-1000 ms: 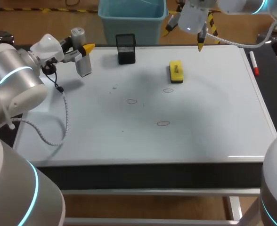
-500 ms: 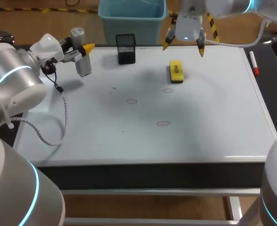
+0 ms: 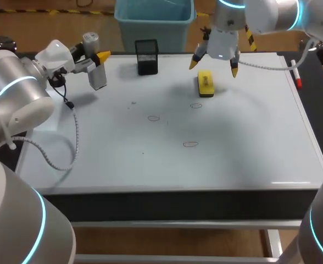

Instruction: Pick up the inspection probe, press it on each red-marked spot on the whiteboard one by one, put down the probe, pick up the eraser, and wipe off all the red marks.

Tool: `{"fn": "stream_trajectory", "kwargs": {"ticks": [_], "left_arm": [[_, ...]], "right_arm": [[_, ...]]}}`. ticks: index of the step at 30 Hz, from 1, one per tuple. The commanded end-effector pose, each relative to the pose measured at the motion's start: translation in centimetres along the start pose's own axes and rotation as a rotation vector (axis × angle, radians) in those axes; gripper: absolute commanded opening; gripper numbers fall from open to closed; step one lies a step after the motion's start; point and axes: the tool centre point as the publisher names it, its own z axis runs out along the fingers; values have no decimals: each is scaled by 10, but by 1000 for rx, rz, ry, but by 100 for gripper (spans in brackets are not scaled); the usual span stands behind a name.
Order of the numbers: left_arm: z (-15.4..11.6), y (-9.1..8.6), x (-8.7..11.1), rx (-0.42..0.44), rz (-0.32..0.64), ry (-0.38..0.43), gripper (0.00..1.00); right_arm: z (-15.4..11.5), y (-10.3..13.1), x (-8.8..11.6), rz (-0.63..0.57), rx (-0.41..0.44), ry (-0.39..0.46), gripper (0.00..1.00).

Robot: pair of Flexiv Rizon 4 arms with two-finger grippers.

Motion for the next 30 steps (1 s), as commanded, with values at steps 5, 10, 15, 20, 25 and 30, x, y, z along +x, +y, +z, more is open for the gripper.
{"fn": "stream_trajectory", "kwargs": {"ticks": [5, 10, 15, 20, 25, 30], "left_arm": [[1, -1, 1, -1, 1, -7, 0], [1, -1, 1, -1, 1, -7, 0], [1, -1, 1, -1, 1, -7, 0], [1, -1, 1, -1, 1, -7, 0], [1, -1, 1, -1, 1, -7, 0], [1, -1, 1, -1, 1, -7, 0]], "right_arm": [[11, 3, 0, -25, 34, 36, 100], [20, 8, -3, -41, 58, 67, 100], [24, 10, -7, -53, 56, 72, 100], [31, 10, -8, -65, 46, 83, 100], [35, 8, -7, -78, 43, 98, 100], [38, 6, -9, -100, 45, 114, 100]]}}
